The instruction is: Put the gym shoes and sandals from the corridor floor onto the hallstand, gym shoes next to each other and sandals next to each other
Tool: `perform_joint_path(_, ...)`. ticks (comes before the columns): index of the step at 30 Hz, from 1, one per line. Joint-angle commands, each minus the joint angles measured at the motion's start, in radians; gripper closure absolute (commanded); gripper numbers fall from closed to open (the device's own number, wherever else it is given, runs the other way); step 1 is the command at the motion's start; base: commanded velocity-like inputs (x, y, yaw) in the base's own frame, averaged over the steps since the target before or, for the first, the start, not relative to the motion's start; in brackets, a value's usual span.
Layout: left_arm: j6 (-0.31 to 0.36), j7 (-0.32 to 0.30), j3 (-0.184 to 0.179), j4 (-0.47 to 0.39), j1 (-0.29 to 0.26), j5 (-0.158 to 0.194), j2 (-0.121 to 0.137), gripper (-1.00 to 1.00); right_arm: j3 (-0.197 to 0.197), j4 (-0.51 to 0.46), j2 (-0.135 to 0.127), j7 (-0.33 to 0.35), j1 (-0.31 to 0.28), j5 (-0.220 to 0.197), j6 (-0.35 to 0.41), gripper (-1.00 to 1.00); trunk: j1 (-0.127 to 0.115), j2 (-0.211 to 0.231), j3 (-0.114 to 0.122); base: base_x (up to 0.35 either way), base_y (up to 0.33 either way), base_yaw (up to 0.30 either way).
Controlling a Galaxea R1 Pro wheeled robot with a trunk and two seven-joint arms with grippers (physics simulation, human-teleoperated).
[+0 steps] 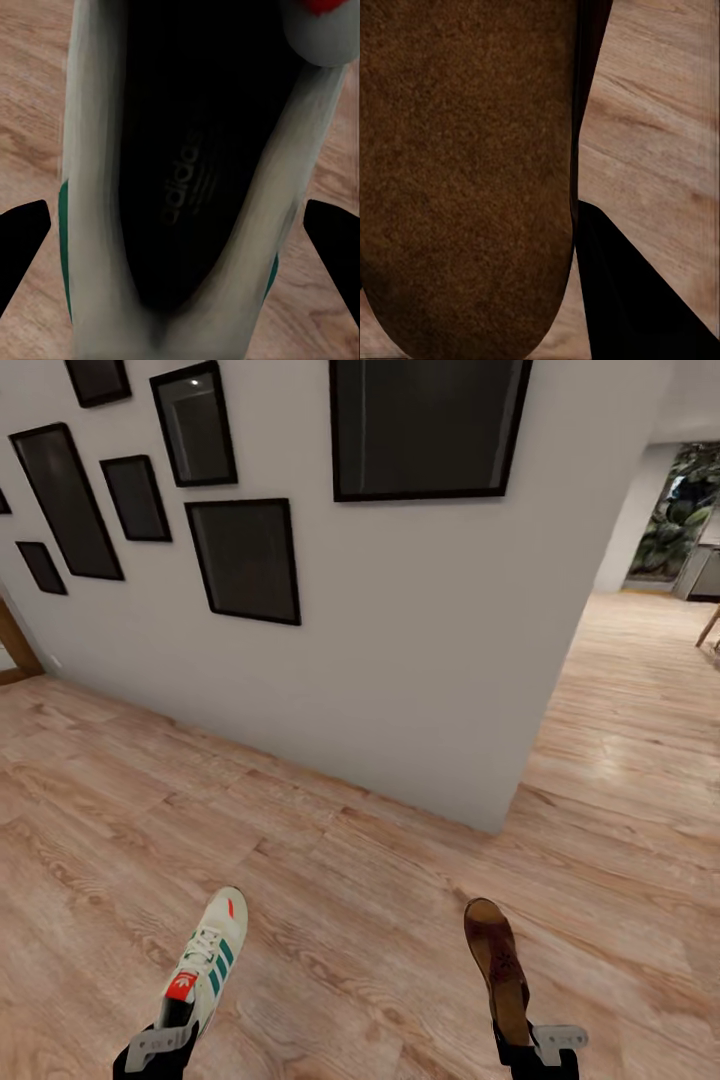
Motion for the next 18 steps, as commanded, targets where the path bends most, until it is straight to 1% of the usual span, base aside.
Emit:
perform_joint_path(1,-0.001,-0.009,0.007,0.002,0.000,0.002,0.000,1.00,0.007,0.001,0.000,0.005,-0.001,-0.014,-0.003,1.00,0.000,0.000,-0.001,0.000,0.000,-0.268)
perform_joint_path(6,-0.002,-0.006,0.008,0.023,0.000,0.003,-0.002,1.00,0.007,0.001,0.000,0.005,-0.001,-0.014,-0.003,1.00,0.000,0.000,-0.001,0.000,0.000,-0.268)
perform_joint_path(18,-0.002,-0.005,0.009,0.029,0.000,0.004,-0.002,1.00,0.007,0.001,0.000,0.005,-0.001,-0.014,-0.003,1.00,0.000,0.000,-0.001,0.000,0.000,-0.268)
